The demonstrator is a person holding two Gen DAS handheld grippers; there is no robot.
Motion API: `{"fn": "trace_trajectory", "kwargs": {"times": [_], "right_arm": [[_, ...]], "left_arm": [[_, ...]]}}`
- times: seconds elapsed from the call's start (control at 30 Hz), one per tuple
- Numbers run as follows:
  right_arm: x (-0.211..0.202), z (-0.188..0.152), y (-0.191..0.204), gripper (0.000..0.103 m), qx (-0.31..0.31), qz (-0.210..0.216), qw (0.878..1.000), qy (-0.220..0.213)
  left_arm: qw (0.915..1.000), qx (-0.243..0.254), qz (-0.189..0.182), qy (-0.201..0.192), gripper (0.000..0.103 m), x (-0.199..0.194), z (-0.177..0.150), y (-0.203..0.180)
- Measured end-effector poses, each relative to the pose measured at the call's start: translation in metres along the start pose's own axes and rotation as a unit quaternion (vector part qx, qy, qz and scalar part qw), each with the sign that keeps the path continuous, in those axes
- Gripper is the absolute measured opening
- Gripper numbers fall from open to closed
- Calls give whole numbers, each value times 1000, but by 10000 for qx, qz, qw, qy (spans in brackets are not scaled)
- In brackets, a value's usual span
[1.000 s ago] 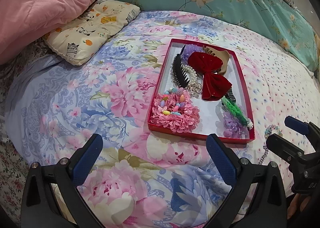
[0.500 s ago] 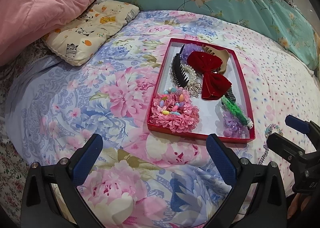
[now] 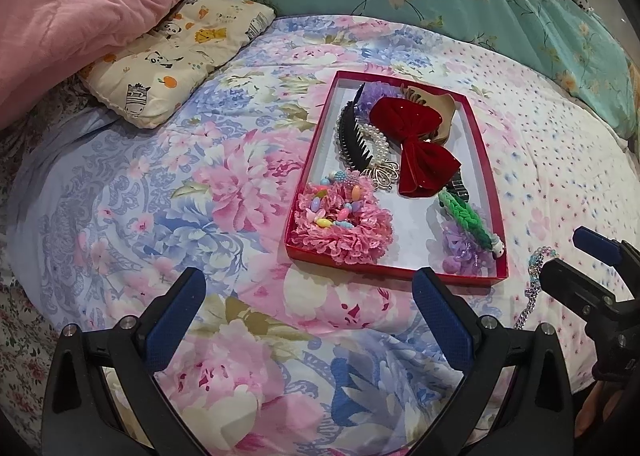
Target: Organize jewelry
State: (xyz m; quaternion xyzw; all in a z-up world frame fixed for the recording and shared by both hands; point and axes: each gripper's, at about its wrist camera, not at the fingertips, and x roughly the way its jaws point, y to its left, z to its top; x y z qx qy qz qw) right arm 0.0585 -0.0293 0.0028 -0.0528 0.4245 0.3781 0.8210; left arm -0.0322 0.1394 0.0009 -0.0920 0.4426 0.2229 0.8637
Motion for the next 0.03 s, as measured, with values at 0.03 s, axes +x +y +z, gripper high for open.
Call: {"fn": "trace_trajectory", "kwargs": {"times": [0.03], "right_arm": [[0,0,0,102,4,14,10000,-7]], "left_arm": [[10000,11,-1,0,103,0,0,-1]]}}
